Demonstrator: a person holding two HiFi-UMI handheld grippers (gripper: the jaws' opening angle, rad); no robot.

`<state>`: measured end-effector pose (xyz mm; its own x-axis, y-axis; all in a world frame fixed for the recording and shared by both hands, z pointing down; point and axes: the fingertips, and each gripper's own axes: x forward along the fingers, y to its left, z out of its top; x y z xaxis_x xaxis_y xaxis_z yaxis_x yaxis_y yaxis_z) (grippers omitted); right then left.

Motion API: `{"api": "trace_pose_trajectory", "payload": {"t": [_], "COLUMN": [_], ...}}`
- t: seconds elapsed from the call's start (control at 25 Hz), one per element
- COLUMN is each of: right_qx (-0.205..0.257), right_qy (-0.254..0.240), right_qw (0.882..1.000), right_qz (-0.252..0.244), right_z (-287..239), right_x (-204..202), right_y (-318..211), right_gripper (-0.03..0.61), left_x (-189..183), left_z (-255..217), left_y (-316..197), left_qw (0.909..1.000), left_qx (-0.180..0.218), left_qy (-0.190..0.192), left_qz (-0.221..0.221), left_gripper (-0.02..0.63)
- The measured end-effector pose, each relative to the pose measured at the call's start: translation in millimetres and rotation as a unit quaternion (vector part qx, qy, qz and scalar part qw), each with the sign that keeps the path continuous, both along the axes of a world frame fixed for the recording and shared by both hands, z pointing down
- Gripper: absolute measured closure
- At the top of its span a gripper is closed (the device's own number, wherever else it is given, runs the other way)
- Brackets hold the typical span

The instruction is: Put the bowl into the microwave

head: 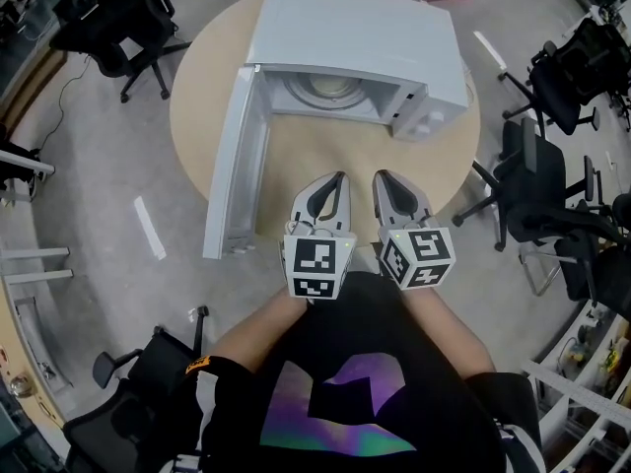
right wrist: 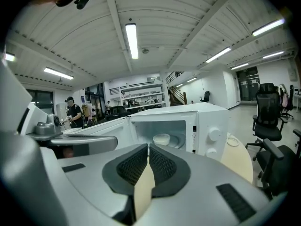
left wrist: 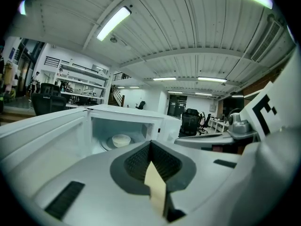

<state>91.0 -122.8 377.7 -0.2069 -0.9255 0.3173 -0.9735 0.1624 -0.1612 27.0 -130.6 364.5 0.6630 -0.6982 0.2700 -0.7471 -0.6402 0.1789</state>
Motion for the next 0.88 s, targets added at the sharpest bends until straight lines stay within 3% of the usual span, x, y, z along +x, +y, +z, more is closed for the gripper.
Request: {"api": "trace_pose_trajectory", "payload": {"t": [0.88], "right_qx": [0.002], "right_qy": [0.012], "right_qw": [0.996], "right_qz": [-0.087], "right_z": [-4], "right_x": [45], "right_y": [48], "right_gripper": [0.551], "left_x": [44], "left_z": [-10], "left_y": [52], "left_qw": [0.9971], "left_qx": [0.017], "left_qy": [-0.041], "left_qz": [-0.061], "left_gripper": [0.568]}}
